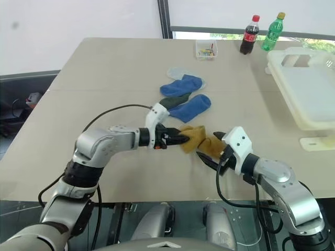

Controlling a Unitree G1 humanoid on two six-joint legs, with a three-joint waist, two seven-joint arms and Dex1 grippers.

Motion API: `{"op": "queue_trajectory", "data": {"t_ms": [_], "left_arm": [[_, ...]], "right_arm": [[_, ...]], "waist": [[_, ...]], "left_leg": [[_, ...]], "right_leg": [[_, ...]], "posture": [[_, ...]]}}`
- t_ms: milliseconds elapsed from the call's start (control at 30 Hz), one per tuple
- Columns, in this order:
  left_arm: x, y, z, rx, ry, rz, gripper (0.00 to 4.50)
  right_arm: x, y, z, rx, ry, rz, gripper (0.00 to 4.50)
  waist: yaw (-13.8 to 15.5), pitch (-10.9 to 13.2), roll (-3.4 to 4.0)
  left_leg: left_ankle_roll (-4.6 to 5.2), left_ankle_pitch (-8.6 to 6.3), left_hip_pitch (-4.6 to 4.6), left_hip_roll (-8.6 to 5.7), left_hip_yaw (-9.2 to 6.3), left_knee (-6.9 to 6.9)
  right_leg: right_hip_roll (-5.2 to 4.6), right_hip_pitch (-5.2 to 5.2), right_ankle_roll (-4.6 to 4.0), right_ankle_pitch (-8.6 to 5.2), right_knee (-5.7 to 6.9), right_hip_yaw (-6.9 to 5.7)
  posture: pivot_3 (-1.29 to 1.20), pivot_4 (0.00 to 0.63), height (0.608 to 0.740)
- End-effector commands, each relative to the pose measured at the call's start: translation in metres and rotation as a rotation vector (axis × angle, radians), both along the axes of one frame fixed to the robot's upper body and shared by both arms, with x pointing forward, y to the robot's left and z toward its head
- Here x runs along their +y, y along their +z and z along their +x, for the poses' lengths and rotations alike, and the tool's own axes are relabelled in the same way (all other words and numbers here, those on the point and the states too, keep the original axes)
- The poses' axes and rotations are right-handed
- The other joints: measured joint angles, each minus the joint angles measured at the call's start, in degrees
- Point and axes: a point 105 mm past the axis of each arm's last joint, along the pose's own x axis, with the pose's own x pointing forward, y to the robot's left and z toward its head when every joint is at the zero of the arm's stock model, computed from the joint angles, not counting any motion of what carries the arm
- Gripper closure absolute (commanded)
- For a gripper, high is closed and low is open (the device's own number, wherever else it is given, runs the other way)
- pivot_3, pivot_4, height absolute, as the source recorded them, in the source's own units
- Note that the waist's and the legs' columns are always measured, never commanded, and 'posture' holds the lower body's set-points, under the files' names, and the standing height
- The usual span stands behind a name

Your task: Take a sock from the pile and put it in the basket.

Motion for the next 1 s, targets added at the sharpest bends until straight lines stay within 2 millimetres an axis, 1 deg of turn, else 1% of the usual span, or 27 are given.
{"op": "queue_trajectory", "data": {"t_ms": [33, 133, 200, 233, 333, 400, 433, 533, 600, 800, 833, 900, 933, 1000], "left_arm": [[-0.004, 0.024, -0.008, -0.086, -0.063, -0.072, 1.74], [-0.006, 0.029, -0.009, -0.117, -0.070, -0.094, 1.74], [-0.002, 0.038, -0.013, -0.139, -0.084, -0.140, 1.74], [0.004, 0.039, -0.010, -0.146, -0.058, -0.146, 1.74], [0.021, 0.031, 0.007, -0.158, 0.062, -0.092, 1.74], [0.027, 0.024, 0.015, -0.170, 0.105, -0.046, 1.74], [0.026, 0.021, 0.016, -0.190, 0.103, -0.026, 1.74], [0.011, 0.013, 0.014, -0.169, 0.058, -0.051, 1.74], [0.005, 0.006, 0.013, -0.160, 0.035, -0.044, 1.74], [-0.001, -0.006, 0.010, -0.135, -0.004, -0.044, 1.74], [-0.001, -0.008, 0.010, -0.131, -0.007, -0.041, 1.95], [-0.001, -0.010, 0.010, -0.129, -0.009, -0.037, 2.56], [-0.001, -0.011, 0.010, -0.129, -0.012, -0.036, 3.13], [-0.002, -0.012, 0.010, -0.127, -0.014, -0.038, 4.06]], "right_arm": [[0.002, 0.015, 0.003, -0.048, -0.002, 0.012, 0.00], [0.002, 0.017, 0.009, -0.050, -0.010, 0.002, 0.00], [0.002, 0.023, 0.012, -0.045, -0.016, 0.035, 0.00], [0.002, 0.025, 0.014, -0.050, -0.019, 0.039, 0.00], [0.001, 0.026, 0.017, -0.058, -0.022, 0.027, 0.00], [0.000, 0.025, 0.019, -0.061, -0.027, 0.015, 0.00], [0.001, 0.024, 0.019, -0.063, -0.026, 0.008, 0.00], [0.004, 0.020, 0.020, -0.062, -0.020, -0.001, 0.00], [0.004, 0.019, 0.020, -0.064, -0.019, -0.011, 0.00], [0.000, 0.018, 0.019, -0.076, -0.031, -0.032, 0.00], [-0.001, 0.017, 0.018, -0.077, -0.035, -0.033, 0.00], [-0.002, 0.017, 0.017, -0.079, -0.041, -0.034, 0.00], [-0.002, 0.017, 0.017, -0.080, -0.045, -0.034, 0.00], [-0.003, 0.018, 0.016, -0.083, -0.049, -0.034, 0.00]], "waist": [[0.1, 0.0, 0.00], [0.5, 0.0, 0.00], [0.4, 0.0, 0.00], [0.4, 0.0, 0.00], [0.2, 0.0, 0.00], [0.2, 0.0, 0.01], [0.2, 0.0, 0.00], [0.4, 0.0, 0.00], [0.5, 0.0, 0.00], [0.1, 0.0, 0.01], [0.1, 0.0, 0.01], [0.1, 0.0, 0.01], [0.1, 0.0, 0.01], [0.2, 0.0, 0.01]], "left_leg": [[0.00, 0.00, 0.00, -0.01, 0.00, 0.01], [0.02, 0.00, 0.00, -0.08, -0.02, 0.04], [0.02, 0.00, -0.02, -0.10, -0.02, 0.04], [0.01, 0.00, -0.03, -0.09, -0.02, 0.03], [0.01, 0.00, -0.02, -0.06, -0.03, 0.01], [0.02, 0.00, 0.00, -0.06, -0.02, 0.01], [0.02, 0.00, 0.00, -0.07, -0.02, 0.01], [0.02, 0.00, -0.01, -0.10, -0.01, 0.02], [0.02, 0.00, -0.03, -0.10, -0.03, 0.02], [0.02, 0.00, -0.04, -0.09, -0.02, 0.02], [0.02, 0.00, -0.02, -0.08, -0.02, 0.02], [0.02, 0.00, -0.03, -0.07, -0.02, 0.02], [0.02, -0.01, -0.03, -0.08, -0.02, 0.03], [0.03, -0.01, -0.03, -0.08, -0.02, 0.03]], "right_leg": [[0.00, 0.01, 0.00, 0.00, 0.00, -0.01], [-0.04, 0.06, 0.02, 0.00, -0.04, -0.04], [-0.05, 0.05, 0.03, 0.00, -0.05, -0.04], [-0.05, 0.03, 0.02, 0.00, -0.05, -0.04], [-0.02, 0.02, 0.01, 0.00, -0.04, -0.05], [-0.01, 0.04, 0.02, 0.00, -0.04, -0.05], [-0.01, 0.04, 0.02, 0.01, -0.04, -0.05], [-0.01, 0.04, 0.02, 0.01, -0.04, -0.05], [-0.02, 0.04, 0.02, 0.01, -0.05, -0.06], [-0.01, 0.02, 0.02, 0.01, -0.04, -0.05], [-0.01, 0.03, 0.02, 0.01, -0.02, -0.05], [-0.01, 0.03, 0.02, 0.01, -0.02, -0.05], [-0.01, 0.03, 0.02, 0.01, -0.02, -0.05], [-0.02, 0.03, 0.02, 0.01, -0.02, -0.05]], "posture": [[0.00, 0.150, 0.740], [0.00, 0.150, 0.740], [0.00, 0.150, 0.740], [0.00, 0.150, 0.740], [0.00, 0.150, 0.740], [0.00, 0.150, 0.740], [0.00, 0.150, 0.740], [0.00, 0.150, 0.740], [0.00, 0.150, 0.740], [0.00, 0.150, 0.740], [0.00, 0.150, 0.740], [0.00, 0.150, 0.740], [0.00, 0.150, 0.740], [0.00, 0.150, 0.740]]}}
